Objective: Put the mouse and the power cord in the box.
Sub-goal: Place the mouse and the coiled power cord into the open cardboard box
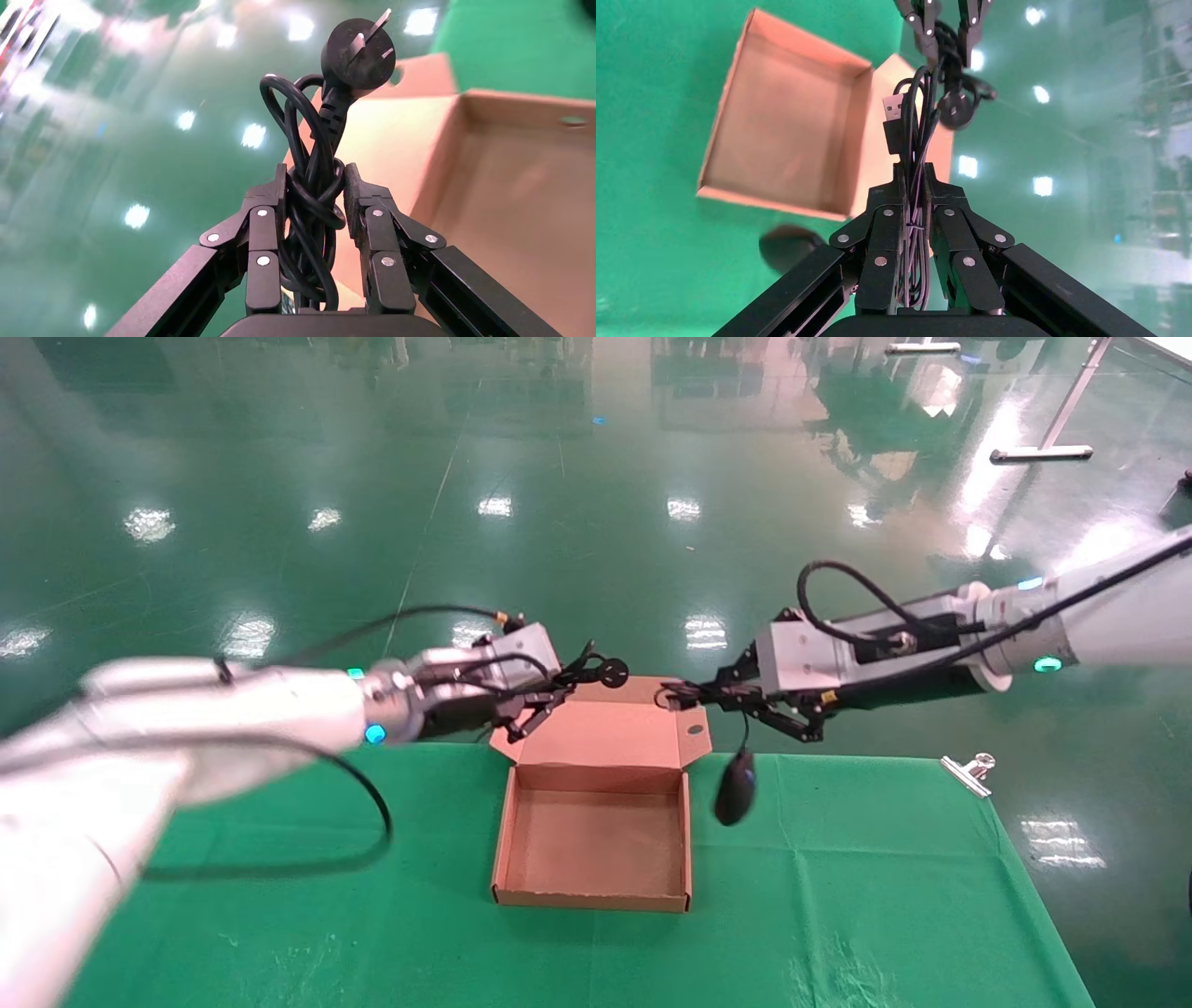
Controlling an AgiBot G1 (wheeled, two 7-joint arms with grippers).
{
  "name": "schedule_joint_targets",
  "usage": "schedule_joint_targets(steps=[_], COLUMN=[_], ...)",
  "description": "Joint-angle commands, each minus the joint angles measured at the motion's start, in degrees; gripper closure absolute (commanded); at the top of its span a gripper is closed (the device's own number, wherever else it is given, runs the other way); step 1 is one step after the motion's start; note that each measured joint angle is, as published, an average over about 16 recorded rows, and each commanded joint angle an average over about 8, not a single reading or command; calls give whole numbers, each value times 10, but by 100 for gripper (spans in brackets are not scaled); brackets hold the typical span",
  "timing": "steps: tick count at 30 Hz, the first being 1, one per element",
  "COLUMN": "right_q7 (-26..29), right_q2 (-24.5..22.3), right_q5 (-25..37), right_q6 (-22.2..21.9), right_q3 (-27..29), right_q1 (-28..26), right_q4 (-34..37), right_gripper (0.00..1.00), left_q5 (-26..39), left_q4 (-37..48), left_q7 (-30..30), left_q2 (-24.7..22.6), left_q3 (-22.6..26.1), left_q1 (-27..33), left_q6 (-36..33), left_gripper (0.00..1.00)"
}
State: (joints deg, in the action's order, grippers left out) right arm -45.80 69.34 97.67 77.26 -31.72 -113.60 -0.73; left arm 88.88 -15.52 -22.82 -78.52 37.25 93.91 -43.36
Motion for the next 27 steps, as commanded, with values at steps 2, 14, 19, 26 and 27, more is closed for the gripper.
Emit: schedule_joint_targets(steps=[2,14,19,26,27], right_q7=[-4,-7,-8,-7,-7], right_q2=[-4,-11,-12,-8,-7], right_q5=[1,10,11,10,10], right_q6=[-6,-38,-65,-88,-88], right_q3=[-1,-7,-8,-7,-7], right_q1=[5,27,34,43,44], right_q4=[4,10,10,9,9], right_gripper=[100,100,100,100,100], left_q5=[-14,-41,-61,-86,-90], left_q4=[-31,-99,-107,-113,-114], left_q7=[30,144,184,202,204], left_q2=[-3,-2,-1,0,1], left_q3=[16,169,209,251,257], left_q1=[-45,-102,-97,-89,-88], left_q6=[48,106,112,120,122], left_gripper=[100,55,7,0,0])
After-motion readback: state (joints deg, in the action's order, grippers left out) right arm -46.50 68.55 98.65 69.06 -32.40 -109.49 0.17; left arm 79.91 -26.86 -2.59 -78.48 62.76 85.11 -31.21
